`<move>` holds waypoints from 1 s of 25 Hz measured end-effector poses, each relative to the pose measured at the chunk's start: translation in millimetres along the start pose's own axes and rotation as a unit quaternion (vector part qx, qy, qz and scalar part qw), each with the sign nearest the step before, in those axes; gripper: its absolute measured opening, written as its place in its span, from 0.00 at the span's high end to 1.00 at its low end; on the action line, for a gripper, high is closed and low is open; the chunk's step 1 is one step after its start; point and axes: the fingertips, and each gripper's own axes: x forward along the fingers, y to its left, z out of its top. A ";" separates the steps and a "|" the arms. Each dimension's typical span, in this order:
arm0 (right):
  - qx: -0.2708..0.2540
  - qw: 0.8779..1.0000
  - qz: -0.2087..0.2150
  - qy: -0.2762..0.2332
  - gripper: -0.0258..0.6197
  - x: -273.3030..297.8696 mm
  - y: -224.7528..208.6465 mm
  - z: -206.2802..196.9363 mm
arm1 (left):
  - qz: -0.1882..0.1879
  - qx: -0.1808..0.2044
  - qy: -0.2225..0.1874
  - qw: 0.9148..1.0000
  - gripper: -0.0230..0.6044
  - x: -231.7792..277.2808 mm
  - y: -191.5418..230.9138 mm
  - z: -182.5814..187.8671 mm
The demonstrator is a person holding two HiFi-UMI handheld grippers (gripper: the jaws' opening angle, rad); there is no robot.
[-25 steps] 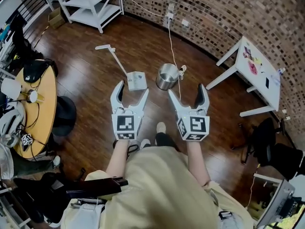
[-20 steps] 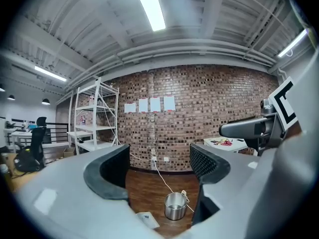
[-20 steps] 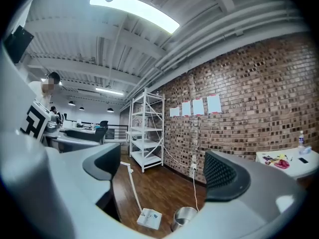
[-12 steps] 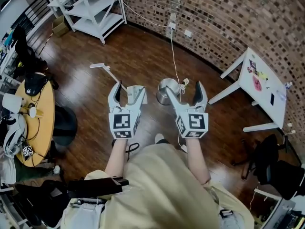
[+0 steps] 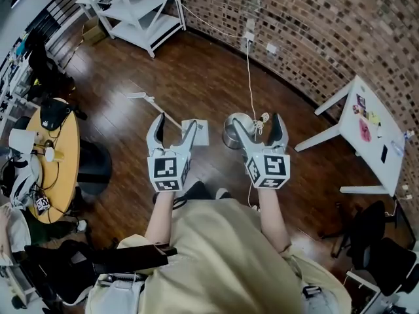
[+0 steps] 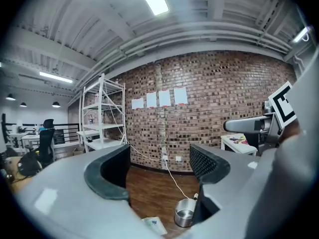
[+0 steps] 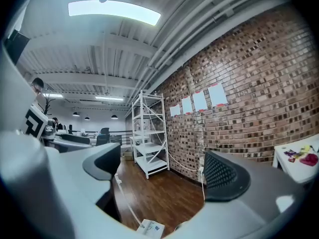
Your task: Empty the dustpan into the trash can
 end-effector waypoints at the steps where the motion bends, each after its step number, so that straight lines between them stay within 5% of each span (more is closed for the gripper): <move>1: 0.000 1.000 0.002 -0.001 0.17 7.1 0.0 1.8 | 0.002 0.000 -0.001 1.000 0.41 5.0 4.5 2.8; 16: -0.030 0.997 -0.036 -0.059 0.17 160.6 -7.1 40.9 | -0.054 -0.013 -0.070 0.996 0.40 161.3 86.3 54.0; 25: -0.043 0.997 -0.053 -0.030 0.17 232.6 -8.5 28.7 | -0.112 -0.021 -0.057 0.992 0.40 229.4 104.5 45.1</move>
